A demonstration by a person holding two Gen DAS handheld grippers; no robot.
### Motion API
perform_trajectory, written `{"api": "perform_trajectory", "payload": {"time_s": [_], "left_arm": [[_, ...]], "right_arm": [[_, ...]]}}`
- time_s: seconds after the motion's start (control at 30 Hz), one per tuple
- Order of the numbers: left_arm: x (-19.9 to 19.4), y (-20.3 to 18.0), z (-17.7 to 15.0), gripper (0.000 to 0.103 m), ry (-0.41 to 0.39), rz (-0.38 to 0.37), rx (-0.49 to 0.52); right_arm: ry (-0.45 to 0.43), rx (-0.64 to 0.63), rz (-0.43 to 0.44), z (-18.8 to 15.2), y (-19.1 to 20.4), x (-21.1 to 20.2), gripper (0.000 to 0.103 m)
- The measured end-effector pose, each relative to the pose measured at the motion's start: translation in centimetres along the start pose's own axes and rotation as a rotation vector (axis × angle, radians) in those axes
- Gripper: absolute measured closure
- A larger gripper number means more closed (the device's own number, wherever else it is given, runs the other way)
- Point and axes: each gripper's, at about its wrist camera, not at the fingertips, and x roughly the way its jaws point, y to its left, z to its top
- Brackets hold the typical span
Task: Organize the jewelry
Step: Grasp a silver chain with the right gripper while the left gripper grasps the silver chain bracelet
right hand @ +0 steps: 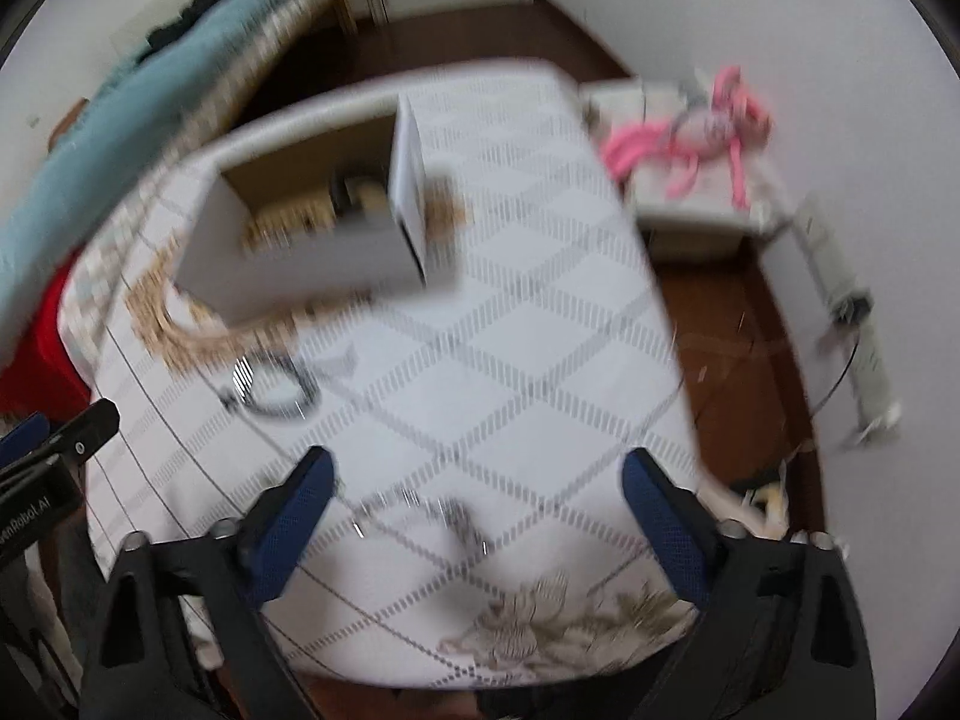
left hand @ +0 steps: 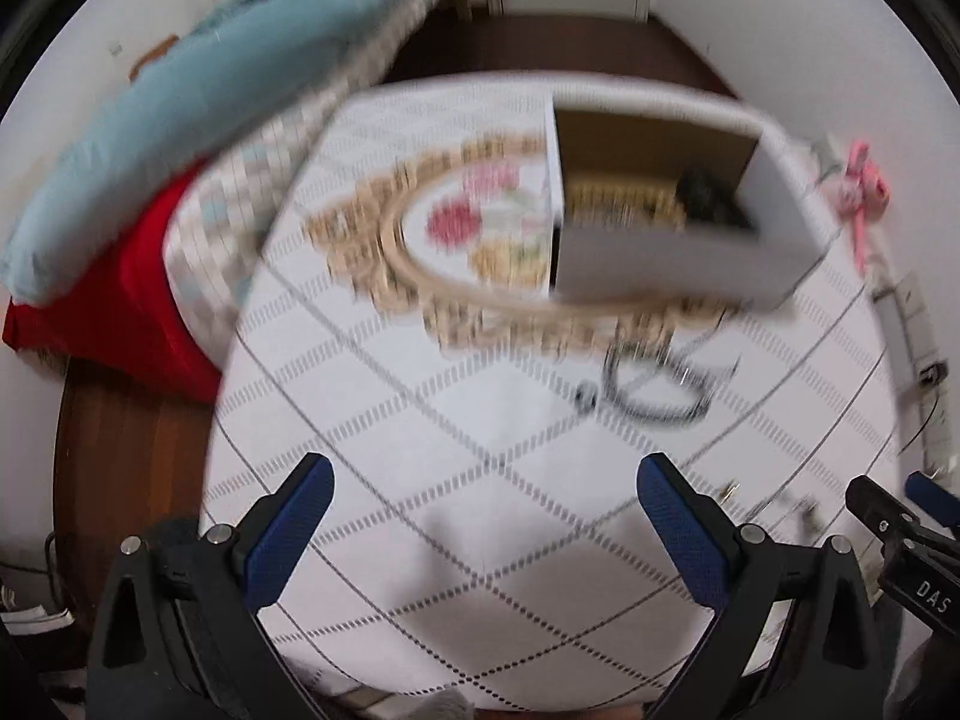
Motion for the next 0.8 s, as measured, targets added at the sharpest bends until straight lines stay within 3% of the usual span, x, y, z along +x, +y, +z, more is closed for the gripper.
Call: {"api": "perform_trajectory", "payload": {"time_s": [0.07, 0.23, 0.33, 0.4, 0.43, 0.5, 0.53, 0.67, 0.8], "left_arm": [[1.6, -0.3, -1.1, 0.0, 0.038, 0.008, 0.006], [3.6, -0.4, -2.8, 0.0, 0.096, 0.001, 0.011], [3.9, -0.4, -3.1, 0.0, 0.103, -0.011, 0.012], [3.9, -0.6, -3.1, 0.0, 0.097, -0.021, 0.024], [3.7, -0.7, -3.2, 0.0, 0.089, -0.026, 0.032], [3.5, -1.2, -3.1, 0.0, 0.081, -0.038, 0.039], [3.4, -1.3, -2.9, 0.0, 0.079, -0.049, 0.041], [3.3, -1.5, -1.0, 0.001, 0.06, -0.101, 0.031], [4.4, -1.7, 2.1, 0.002, 0.067, -0.147, 0.035]], "right_arm": [[0.059, 0.014, 0.016, -1.7, -0.5, 2.6, 0.021], [0.114, -0.001, 0.012, -4.2, -0.4, 5.8, 0.03], [0.079, -0.05, -0.027, -4.8, 0.5, 5.8, 0.034], [0.052, -0.081, -0.063, -5.2, 1.1, 5.9, 0.043], [0.034, -0.097, -0.066, -5.4, 1.5, 5.8, 0.054], [0.012, -0.105, -0.066, -5.7, 1.7, 5.6, 0.088], [0.008, -0.107, -0.07, -5.8, 1.8, 5.5, 0.095], [-0.001, -0.064, -0.026, -5.3, 1.2, 5.5, 0.096], [-0.044, -0.011, 0.01, -2.3, 1.1, 4.7, 0.096]]}}
